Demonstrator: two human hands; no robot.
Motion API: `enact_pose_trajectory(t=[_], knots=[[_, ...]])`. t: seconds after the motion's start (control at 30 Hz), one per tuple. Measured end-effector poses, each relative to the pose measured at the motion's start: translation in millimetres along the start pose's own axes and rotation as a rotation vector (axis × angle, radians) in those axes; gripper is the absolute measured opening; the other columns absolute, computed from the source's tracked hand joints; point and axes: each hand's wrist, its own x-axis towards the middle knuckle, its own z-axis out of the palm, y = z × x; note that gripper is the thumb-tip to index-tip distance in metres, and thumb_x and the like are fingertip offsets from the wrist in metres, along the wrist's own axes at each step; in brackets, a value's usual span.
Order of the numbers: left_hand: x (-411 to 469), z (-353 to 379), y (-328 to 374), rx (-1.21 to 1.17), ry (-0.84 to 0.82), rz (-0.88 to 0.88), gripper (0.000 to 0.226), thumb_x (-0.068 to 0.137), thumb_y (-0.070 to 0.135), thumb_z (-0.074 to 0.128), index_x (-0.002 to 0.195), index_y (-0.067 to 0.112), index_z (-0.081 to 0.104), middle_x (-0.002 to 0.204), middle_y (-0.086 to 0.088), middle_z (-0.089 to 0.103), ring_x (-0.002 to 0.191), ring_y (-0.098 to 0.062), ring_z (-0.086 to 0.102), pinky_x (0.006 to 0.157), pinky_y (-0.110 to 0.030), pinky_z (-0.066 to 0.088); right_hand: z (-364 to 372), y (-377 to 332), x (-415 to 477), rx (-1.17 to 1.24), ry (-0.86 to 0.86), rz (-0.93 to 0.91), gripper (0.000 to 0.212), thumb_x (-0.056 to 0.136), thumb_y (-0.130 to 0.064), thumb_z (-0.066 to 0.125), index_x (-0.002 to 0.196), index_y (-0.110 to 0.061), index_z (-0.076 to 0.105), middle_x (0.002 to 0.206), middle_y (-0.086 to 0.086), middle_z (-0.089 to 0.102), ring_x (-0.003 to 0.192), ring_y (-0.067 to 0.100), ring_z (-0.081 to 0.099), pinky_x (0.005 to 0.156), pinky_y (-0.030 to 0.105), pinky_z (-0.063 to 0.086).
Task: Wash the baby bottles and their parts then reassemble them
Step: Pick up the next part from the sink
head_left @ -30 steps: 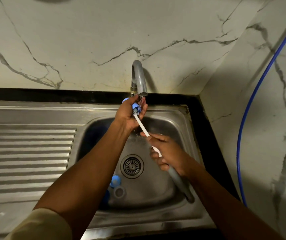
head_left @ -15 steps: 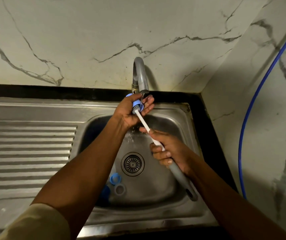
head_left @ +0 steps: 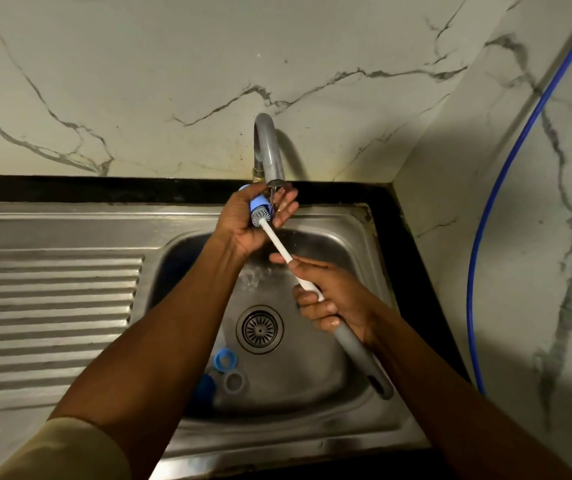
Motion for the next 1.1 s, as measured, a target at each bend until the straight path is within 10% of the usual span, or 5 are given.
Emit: enact_pose_trajectory(t=[0.17, 0.47, 0.67, 0.97, 1.1], knots=[[13, 7, -15, 0.184, 0.218, 0.025, 0.027, 0.101, 0.020, 0.056, 0.075, 0.015, 0.049, 0.053, -0.001, 0.046, 0.052, -0.013, 0.045, 0.060, -0.030, 0.043, -12, 14, 20, -1.369, 0.551, -0.239, 0.038, 0.106, -0.034, 0.039, 0.143, -0.030, 0.049, 0.103, 0.013, 0.069, 0.091, 0.033, 0.067, 0.077, 0.042, 0.055], [3, -17, -14, -0.008, 0.011, -0.030, 0.010, 0.094, 0.013, 0.059, 0.100, 0.006, 0.063, 0.106, -0.015, 0.070, 0.102, -0.031, 0.071, 0.102, -0.051, 0.051, -2, -2, -2, -0.144, 0.046, 0.047, 0.026, 0.105, -0.034, 0.046, 0.126, -0.033, 0.063, 0.058, -0.003, 0.037, 0.040, 0.005, 0.028, 0.034, 0.015, 0.023], [17, -6, -24, 0.136, 0.195, -0.014, 0.020, 0.100, 0.024, 0.057, 0.082, 0.015, 0.054, 0.068, -0.004, 0.051, 0.055, -0.015, 0.057, 0.064, -0.034, 0.050, -9, 16, 17, -1.321, 0.494, -0.240, 0.033, 0.106, -0.029, 0.040, 0.134, -0.025, 0.055, 0.098, 0.012, 0.068, 0.090, 0.031, 0.065, 0.074, 0.037, 0.051], [7, -16, -12, 0.050, 0.022, -0.068, 0.007, 0.095, 0.015, 0.057, 0.096, 0.010, 0.062, 0.100, -0.013, 0.070, 0.099, -0.030, 0.069, 0.101, -0.051, 0.050, 3, -2, -9, -0.101, 0.064, 0.020, 0.026, 0.105, -0.030, 0.047, 0.128, -0.029, 0.061, 0.058, -0.002, 0.037, 0.038, 0.004, 0.027, 0.034, 0.015, 0.022], [18, -8, -19, 0.189, 0.133, -0.048, 0.013, 0.098, 0.013, 0.057, 0.084, 0.013, 0.057, 0.064, -0.003, 0.057, 0.050, -0.014, 0.057, 0.065, -0.033, 0.057, -4, 7, 3, -1.093, 0.376, -0.157, 0.030, 0.107, -0.027, 0.041, 0.133, -0.025, 0.056, 0.076, 0.007, 0.057, 0.061, 0.021, 0.057, 0.052, 0.029, 0.038]])
